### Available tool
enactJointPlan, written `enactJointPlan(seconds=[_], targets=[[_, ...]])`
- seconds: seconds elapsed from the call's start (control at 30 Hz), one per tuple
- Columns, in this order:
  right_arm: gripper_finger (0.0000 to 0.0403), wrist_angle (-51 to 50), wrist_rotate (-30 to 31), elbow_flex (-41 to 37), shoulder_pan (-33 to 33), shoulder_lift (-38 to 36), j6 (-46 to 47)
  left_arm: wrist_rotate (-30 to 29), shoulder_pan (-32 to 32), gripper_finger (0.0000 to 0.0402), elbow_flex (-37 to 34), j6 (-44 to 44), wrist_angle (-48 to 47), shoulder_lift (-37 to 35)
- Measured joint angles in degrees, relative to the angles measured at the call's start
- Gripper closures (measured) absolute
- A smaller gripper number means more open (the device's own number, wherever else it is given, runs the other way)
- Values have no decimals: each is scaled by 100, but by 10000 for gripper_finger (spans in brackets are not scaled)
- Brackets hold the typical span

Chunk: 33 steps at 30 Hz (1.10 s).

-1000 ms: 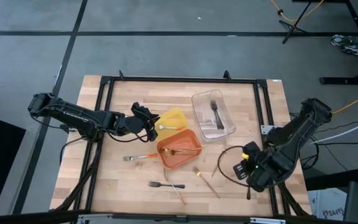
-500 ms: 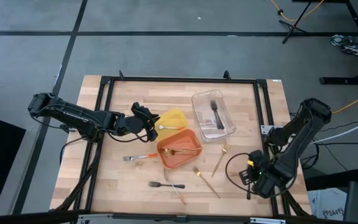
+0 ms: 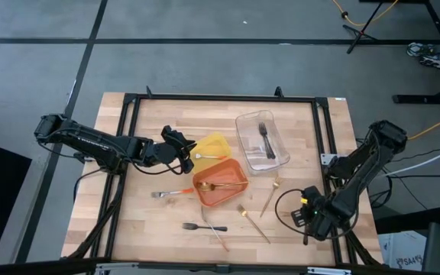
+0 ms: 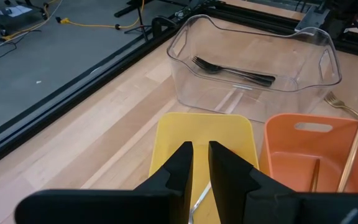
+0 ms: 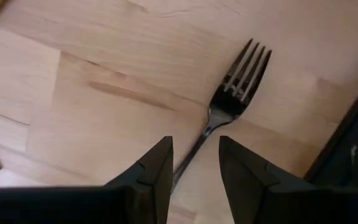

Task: Sort silverware by color (type)
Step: Put the black fork into the transparent bin

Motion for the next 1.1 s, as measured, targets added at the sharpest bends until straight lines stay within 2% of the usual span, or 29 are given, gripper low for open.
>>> enactJointPlan(seconds=[0.17, 0.4, 0.57, 1.1], targets=[[281, 190, -37, -179, 0, 0, 0, -1, 0, 356, 0, 0, -2, 0], [281, 353, -642, -360, 0, 0, 2, -1, -1, 356, 0, 0, -2, 0], [281, 715, -555, -481, 0, 27, 2, -2, 1, 356, 0, 0, -2, 0], [281, 764, -531, -472, 0, 770, -20, -4, 1, 356, 0, -2, -2, 0]])
